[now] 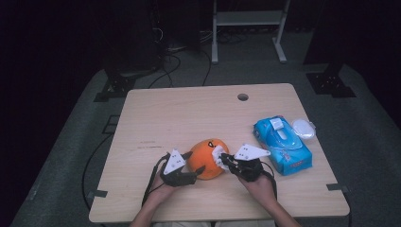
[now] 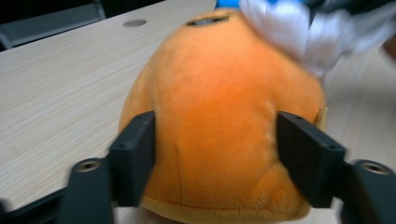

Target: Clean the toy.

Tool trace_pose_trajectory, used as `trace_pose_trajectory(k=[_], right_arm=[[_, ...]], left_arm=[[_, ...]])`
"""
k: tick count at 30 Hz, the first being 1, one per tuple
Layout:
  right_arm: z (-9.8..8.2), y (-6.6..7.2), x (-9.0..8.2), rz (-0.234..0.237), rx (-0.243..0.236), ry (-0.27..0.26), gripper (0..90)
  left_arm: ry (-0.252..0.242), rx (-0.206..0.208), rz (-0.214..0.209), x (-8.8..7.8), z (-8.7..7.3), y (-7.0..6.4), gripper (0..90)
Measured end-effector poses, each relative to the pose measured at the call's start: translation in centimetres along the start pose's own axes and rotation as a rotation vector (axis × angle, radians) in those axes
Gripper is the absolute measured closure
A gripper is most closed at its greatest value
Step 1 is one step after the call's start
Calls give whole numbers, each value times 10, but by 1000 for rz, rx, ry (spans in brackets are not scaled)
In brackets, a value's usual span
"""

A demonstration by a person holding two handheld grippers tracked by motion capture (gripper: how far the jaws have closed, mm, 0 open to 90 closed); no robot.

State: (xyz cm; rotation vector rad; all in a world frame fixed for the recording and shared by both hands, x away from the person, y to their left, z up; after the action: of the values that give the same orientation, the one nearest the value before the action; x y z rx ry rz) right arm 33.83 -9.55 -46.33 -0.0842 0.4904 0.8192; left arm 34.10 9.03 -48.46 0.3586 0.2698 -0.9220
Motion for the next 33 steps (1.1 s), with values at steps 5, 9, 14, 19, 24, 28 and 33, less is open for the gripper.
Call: trace_pose_trajectory(k=[5, 9, 14, 19, 24, 28, 33], right_arm=[[-6, -4, -4, 9, 37, 8, 819], [-5, 11, -2, 13, -6, 7, 819], [-2, 30, 1, 44, -68, 15, 819], [2, 12, -3, 23, -27, 2, 820], [-2, 4, -4, 21, 15, 4, 820], [-3, 20, -1, 20, -32, 11, 819], [0, 44, 5, 56, -118, 25, 820]], left_arm=[[16, -39, -26, -1, -4, 2, 137], [31, -3, -22, 2, -3, -4, 316], [31, 26, -23, 2, 0, -7, 348], [3, -11, 5, -3, 4, 1, 179], [24, -29, -27, -1, 0, -1, 128], [39, -3, -50, 3, -1, -7, 275], [27, 40, -55, 3, 3, -11, 322]])
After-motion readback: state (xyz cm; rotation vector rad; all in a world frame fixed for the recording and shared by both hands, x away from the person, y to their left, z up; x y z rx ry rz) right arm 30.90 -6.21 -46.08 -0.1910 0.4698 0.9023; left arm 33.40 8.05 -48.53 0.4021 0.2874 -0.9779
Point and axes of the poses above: each handheld gripper's, and its own axes: x roughly forward along the jaws, z roughly out of its top, y roughly to its left, the point moved 6 cm from there along x, roughly forward along the jaws, and after that the axes turned 10 degrees about x, right-handed, at the moved point
